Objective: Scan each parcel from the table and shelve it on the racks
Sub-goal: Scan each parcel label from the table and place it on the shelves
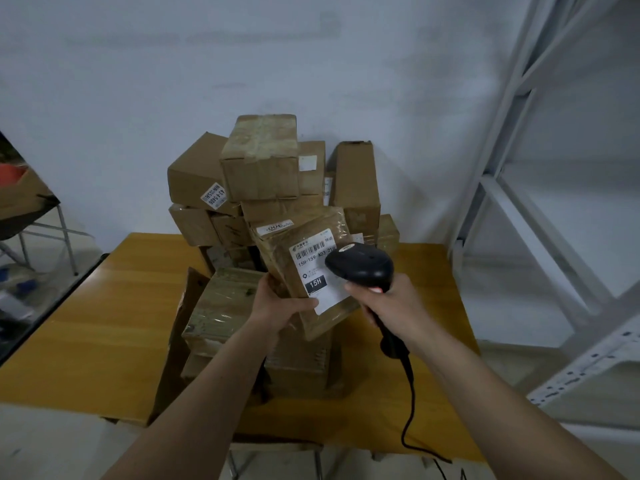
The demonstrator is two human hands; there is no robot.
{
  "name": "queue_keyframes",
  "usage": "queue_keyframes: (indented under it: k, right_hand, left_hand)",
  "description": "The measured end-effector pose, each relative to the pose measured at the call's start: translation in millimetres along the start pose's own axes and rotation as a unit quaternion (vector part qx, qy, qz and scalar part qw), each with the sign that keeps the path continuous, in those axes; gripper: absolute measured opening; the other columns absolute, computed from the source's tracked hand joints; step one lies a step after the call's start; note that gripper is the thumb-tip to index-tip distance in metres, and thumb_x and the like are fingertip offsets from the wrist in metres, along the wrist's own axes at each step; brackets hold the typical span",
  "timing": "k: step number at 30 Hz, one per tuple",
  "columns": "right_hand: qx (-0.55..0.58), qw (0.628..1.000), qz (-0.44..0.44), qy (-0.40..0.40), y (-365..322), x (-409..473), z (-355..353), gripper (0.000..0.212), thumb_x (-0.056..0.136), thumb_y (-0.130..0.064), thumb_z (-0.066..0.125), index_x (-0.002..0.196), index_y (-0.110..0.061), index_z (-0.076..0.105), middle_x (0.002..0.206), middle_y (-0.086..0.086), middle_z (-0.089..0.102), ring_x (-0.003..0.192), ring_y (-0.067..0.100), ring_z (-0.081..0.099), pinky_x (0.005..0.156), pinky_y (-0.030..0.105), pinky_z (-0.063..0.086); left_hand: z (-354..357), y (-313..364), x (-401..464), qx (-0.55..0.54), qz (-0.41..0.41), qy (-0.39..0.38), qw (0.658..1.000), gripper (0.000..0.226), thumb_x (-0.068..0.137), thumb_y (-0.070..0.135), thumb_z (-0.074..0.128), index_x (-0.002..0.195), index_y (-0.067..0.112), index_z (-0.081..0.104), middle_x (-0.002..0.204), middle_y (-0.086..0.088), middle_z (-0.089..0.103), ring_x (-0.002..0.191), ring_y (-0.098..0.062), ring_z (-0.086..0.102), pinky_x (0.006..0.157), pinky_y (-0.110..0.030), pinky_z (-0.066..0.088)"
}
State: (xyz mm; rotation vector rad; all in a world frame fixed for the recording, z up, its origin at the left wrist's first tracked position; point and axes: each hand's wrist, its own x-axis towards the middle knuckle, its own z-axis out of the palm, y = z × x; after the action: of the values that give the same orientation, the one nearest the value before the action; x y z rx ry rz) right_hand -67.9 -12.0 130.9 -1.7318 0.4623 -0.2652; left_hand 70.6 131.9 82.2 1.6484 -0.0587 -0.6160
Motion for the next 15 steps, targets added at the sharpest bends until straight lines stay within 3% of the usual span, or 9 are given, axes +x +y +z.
queue_keyframes:
  k: [5,15]
  right_hand:
    - [-0.005,1.0,0.001,0.012,0,-10,3,0.016,0.089,-0.021,0.066,0.075,-0.017,0.061,0.048,-0.006,0.054,0.042,0.005,0.05,0.046,0.015,0.043]
    - [-0.036,0.998,0.0,0.06,2,-34,7,0.025,0.089,-0.022,0.067,0.065,-0.019,0.06,0.049,-0.003,0.051,0.042,0.005,0.048,0.047,0.013,0.042]
  left_hand:
    - [0,-4,1,0.009,0.001,-0.007,1.0,0.09,0.057,0.004,0.09,0.132,0.023,0.045,0.113,0.001,0.063,0.104,-0.022,0.064,0.082,-0.047,0.058]
    - [13,-14,11,0.039,0.008,-0.048,0.998,0.1,0.057,0.01,0.091,0.142,0.023,0.039,0.13,0.001,0.058,0.117,-0.024,0.057,0.092,-0.053,0.053]
